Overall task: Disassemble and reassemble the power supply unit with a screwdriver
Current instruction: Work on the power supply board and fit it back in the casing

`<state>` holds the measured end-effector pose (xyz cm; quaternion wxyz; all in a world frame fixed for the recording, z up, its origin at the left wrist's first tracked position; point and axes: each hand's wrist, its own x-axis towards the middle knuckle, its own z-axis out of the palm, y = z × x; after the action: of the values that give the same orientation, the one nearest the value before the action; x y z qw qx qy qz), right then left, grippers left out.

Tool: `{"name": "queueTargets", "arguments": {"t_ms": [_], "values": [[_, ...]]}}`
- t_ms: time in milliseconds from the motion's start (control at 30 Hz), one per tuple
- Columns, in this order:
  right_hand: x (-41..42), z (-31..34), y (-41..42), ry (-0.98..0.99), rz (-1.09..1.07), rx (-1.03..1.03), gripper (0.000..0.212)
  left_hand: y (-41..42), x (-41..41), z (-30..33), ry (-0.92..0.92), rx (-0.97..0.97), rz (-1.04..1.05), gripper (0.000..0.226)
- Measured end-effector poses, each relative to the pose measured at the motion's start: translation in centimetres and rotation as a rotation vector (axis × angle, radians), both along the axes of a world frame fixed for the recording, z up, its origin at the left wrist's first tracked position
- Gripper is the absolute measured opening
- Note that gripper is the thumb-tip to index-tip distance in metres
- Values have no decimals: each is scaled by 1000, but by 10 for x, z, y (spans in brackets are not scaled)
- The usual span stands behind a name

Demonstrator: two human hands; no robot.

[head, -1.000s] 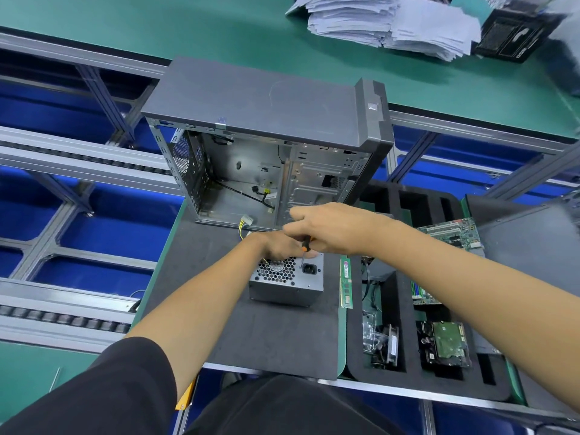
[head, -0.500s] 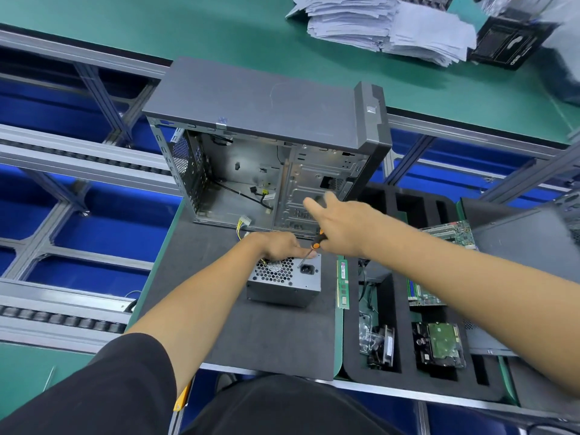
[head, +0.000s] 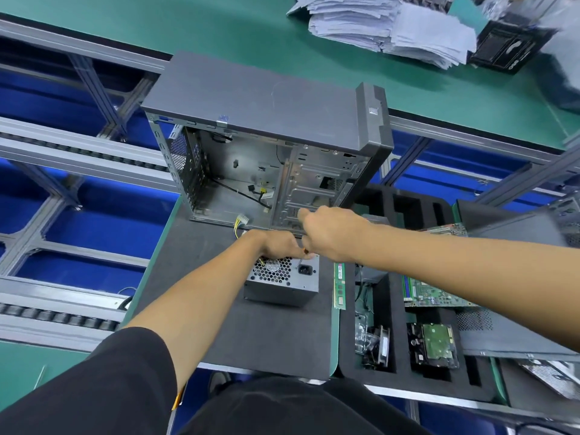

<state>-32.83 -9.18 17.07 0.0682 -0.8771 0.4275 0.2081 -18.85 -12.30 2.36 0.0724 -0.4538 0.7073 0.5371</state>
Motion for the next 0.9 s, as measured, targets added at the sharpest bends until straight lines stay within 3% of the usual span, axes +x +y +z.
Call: {"name": "queueTargets", "arguments": {"t_ms": [100,200,333,433,500,567,633,667,733,900], "values": [[4,5,0,-103,-192,240,28,-4,1,-6,-44,8,15,58],[0,23,-9,-118,-69,431,36,-4,2,-8,-59,-4,7,46],[-1,26,-17,7,399,153,28,1,1,-2,15,-35,27,63],[3,23,-23,49,628,-9,19,3,1,3,21,-54,7,51],[5,19,-22,65,643,-188,15,4,1,5,-7,-62,-8,49],[2,13,-18,95,564,-271,21,5,-1,10,-22,-53,-6,60],[0,10,-15,84,541,-278,29,4,0,9,-53,-60,-29,49],[-1,11,-14,46,550,-264,32,3,1,7,-58,-84,-33,32],[-2,18,-16,-36,601,-159,35,2,3,4,-28,-95,24,31],[1,24,-22,-12,887,-45,14,-1,6,6,-8,-167,-65,11]]}}
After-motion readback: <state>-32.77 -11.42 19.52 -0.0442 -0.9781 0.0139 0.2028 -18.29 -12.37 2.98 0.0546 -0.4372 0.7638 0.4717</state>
